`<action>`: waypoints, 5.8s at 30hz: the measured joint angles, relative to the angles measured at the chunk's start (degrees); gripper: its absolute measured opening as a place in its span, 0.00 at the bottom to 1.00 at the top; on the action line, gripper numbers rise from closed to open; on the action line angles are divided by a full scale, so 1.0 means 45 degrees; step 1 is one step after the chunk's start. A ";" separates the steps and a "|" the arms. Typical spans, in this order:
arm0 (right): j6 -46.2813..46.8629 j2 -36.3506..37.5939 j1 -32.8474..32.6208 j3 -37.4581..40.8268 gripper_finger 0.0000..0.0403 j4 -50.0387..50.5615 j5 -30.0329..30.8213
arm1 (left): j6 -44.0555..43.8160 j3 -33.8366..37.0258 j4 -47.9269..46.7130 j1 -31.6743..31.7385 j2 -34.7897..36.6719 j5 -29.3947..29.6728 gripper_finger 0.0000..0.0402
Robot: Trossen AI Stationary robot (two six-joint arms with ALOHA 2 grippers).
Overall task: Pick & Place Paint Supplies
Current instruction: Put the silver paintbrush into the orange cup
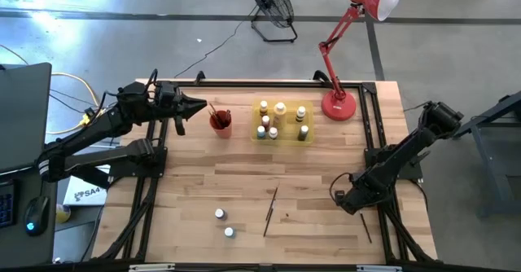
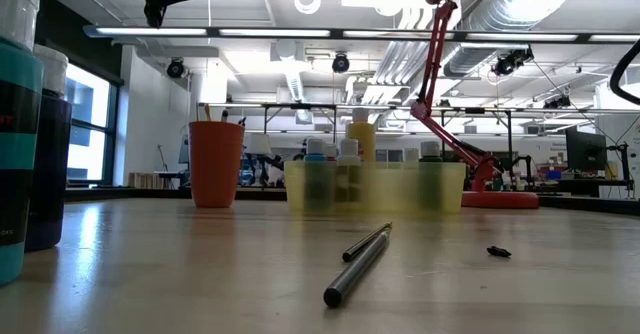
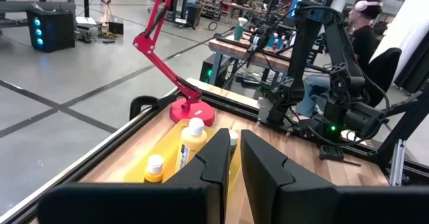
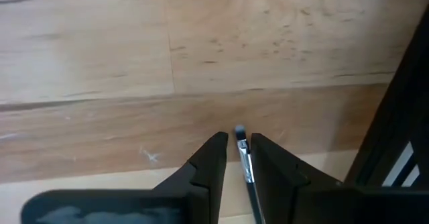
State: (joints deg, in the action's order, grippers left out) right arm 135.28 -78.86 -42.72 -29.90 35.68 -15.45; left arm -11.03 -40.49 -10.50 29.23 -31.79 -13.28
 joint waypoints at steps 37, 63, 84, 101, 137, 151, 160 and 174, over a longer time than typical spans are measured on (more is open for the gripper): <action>-0.2040 0.3474 -0.0010 0.0072 0.00 -0.2543 0.5604 | 0.0058 0.0000 0.0005 0.0000 0.0015 0.0000 0.08; -1.6819 0.2504 0.6126 -0.4250 0.01 -0.6188 0.8691 | -0.2329 0.0010 0.1134 -0.0010 -0.2986 -0.4881 0.18; -2.1702 -0.0944 0.7786 -0.6891 0.01 -1.0088 0.7719 | -0.2795 0.0000 0.6011 -0.3296 -0.6346 -0.3191 0.33; -2.2163 -0.0929 0.7771 -0.6900 0.01 -1.0633 0.7393 | -0.3501 -0.1595 0.7367 -0.4357 -0.9181 -0.3213 0.33; -2.2505 -0.0901 0.7789 -0.6900 0.04 -1.0639 0.7004 | -0.2884 -0.2997 0.6013 -0.4342 -1.0355 -0.4040 0.04; -2.2402 0.0921 0.7775 -0.6895 0.28 -0.9921 0.4975 | -0.1126 -0.2977 0.4954 -0.4095 -0.9226 -0.2739 0.02; -2.2411 0.1973 0.7072 -0.6900 0.25 -0.8502 0.5226 | 0.0429 -0.2809 0.1585 -0.2612 -0.6776 -0.0975 0.02; -2.2111 0.1956 0.6380 -0.6900 0.22 -0.7296 0.7003 | 0.0385 0.1143 0.2524 -0.0996 -0.2988 0.3664 0.02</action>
State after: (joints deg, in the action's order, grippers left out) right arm 35.78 -70.06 -14.01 -60.95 2.85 16.07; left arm -9.30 -35.35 0.86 24.75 -45.24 3.21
